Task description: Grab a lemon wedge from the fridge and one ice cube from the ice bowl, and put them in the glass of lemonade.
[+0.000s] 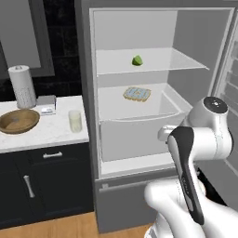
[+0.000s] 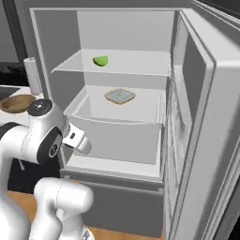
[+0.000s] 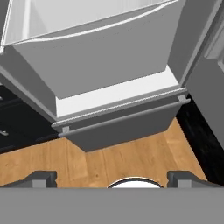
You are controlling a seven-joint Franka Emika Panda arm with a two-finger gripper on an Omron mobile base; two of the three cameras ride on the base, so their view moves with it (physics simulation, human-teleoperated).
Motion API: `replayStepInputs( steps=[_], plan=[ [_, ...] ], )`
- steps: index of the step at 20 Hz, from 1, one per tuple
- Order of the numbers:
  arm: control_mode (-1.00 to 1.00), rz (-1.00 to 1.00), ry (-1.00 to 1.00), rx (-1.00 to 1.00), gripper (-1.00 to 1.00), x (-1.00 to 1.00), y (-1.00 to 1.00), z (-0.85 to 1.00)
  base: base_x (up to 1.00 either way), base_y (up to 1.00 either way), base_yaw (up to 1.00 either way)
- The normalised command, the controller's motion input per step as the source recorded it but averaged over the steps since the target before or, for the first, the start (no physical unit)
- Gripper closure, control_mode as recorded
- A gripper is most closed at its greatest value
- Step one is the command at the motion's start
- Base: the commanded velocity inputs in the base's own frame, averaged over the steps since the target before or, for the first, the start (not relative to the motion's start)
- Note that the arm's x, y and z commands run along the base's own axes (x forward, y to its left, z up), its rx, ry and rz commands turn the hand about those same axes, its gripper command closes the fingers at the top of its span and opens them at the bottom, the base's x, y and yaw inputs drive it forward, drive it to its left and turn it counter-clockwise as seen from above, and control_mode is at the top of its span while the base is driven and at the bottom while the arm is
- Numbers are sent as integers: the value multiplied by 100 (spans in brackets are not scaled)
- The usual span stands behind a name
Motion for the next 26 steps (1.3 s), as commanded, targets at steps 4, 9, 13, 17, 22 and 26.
replayStepInputs(
  steps=[4,9,13,17,22,26],
  plan=[
    [100,0,0,0,-100,0,0,0,79,-38,12],
    [100,0,0,0,-100,0,0,0,64,-12,6],
    [-100,0,0,0,-100,14,0,0,24,0,0],
    [-100,0,-3,0,-100,3,0,0,0,0,0],
    [-100,0,-10,-1,-100,-2,10,35,0,0,0],
    [-100,0,-11,-3,-100,-6,15,61,0,0,0]
  ],
)
